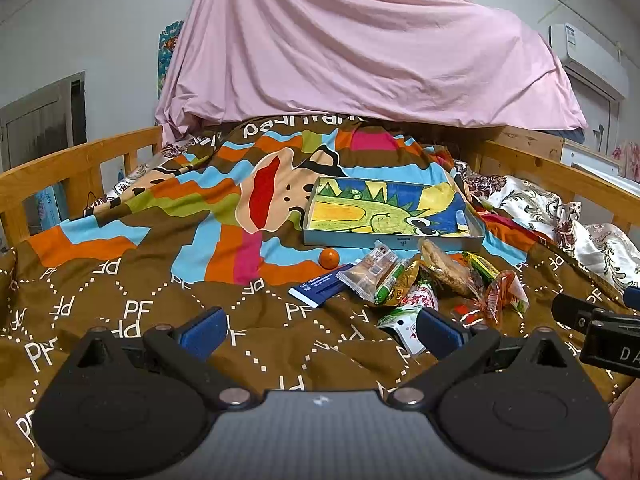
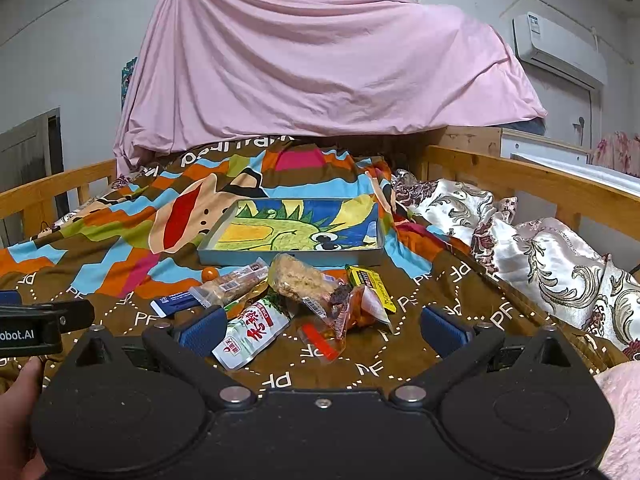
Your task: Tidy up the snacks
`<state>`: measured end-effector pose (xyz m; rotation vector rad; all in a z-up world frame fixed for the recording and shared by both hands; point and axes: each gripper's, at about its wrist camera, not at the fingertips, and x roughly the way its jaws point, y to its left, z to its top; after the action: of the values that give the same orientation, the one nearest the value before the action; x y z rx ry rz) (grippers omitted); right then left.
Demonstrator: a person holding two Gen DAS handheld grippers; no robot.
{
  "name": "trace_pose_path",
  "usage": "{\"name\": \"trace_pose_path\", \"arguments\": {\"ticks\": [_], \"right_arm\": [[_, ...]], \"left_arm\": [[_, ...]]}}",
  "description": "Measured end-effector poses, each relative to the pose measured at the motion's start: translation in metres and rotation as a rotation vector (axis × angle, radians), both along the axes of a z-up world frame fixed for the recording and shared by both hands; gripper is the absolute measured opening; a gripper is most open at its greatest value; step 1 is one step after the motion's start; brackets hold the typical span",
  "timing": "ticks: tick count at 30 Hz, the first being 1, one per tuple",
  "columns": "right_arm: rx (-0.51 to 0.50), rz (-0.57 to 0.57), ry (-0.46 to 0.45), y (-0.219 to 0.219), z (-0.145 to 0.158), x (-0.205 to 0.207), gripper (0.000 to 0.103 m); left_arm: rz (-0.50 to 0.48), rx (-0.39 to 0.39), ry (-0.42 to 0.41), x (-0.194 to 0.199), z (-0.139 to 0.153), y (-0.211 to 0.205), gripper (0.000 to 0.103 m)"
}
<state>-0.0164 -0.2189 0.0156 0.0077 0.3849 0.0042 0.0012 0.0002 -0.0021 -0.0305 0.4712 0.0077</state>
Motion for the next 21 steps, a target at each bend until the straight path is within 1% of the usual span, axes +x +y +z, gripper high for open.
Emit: {"name": "trace_pose_path", "arguments": {"ticks": [12,13,21], "right_arm": [[0.000,0.001,0.001,0.000,0.000,0.000,0.103],[0.000,0.002,0.001,0.000,0.001,0.001,0.103],[0.005,0.014,-0.008,0.003,0.000,0.001,0.103]], "left_arm": [[-0.001,0.000,0.003,-0.002,0.001,0.000,0.103],[-0.002,0.001,0.005,-0.002,-0.005,-0.002,0.103],[-0.020,-0.007,0.022,0.001,-0.012,-0.002,0.103]]}}
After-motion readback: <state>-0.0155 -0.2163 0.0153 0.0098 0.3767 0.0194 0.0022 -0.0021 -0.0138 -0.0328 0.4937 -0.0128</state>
